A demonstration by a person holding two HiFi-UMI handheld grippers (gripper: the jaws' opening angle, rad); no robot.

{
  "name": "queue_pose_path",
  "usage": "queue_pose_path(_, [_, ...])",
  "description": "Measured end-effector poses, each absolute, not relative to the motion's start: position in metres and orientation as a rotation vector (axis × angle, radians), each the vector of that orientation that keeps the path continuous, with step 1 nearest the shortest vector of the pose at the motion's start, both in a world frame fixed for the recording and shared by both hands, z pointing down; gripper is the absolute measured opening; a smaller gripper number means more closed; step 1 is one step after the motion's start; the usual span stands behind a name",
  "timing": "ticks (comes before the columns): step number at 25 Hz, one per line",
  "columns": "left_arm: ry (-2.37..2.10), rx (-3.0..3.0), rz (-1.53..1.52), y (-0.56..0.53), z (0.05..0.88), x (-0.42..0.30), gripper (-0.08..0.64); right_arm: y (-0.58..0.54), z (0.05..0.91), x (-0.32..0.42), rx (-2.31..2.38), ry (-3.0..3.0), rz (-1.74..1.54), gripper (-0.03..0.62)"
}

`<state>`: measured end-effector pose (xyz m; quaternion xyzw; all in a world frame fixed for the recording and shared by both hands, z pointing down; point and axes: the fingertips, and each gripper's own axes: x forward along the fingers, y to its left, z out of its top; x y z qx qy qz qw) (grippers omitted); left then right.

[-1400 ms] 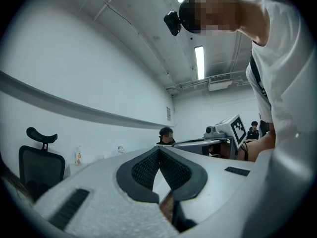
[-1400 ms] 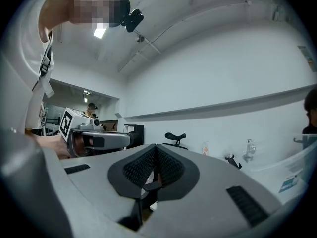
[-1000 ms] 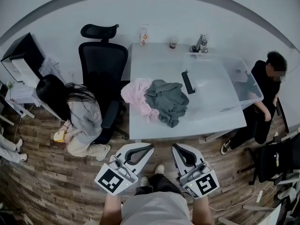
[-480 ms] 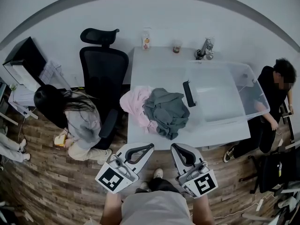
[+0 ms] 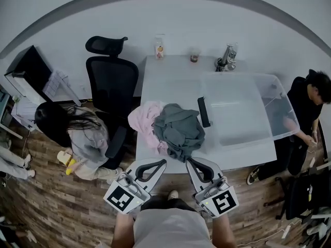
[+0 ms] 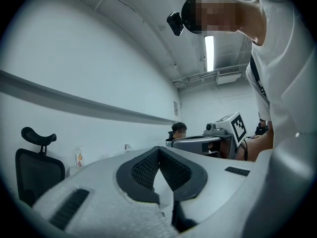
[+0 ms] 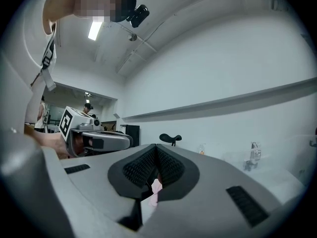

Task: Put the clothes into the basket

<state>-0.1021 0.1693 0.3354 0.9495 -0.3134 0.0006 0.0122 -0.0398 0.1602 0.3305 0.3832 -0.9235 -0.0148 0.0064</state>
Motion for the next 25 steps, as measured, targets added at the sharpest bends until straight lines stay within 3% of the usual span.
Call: queue_pose_path(25, [-0.872, 2.982, 0.017, 0.049, 0.361, -0.098, 0.003, 0.048, 0.356, -0.042, 1.215, -2.817, -0.055, 0.005])
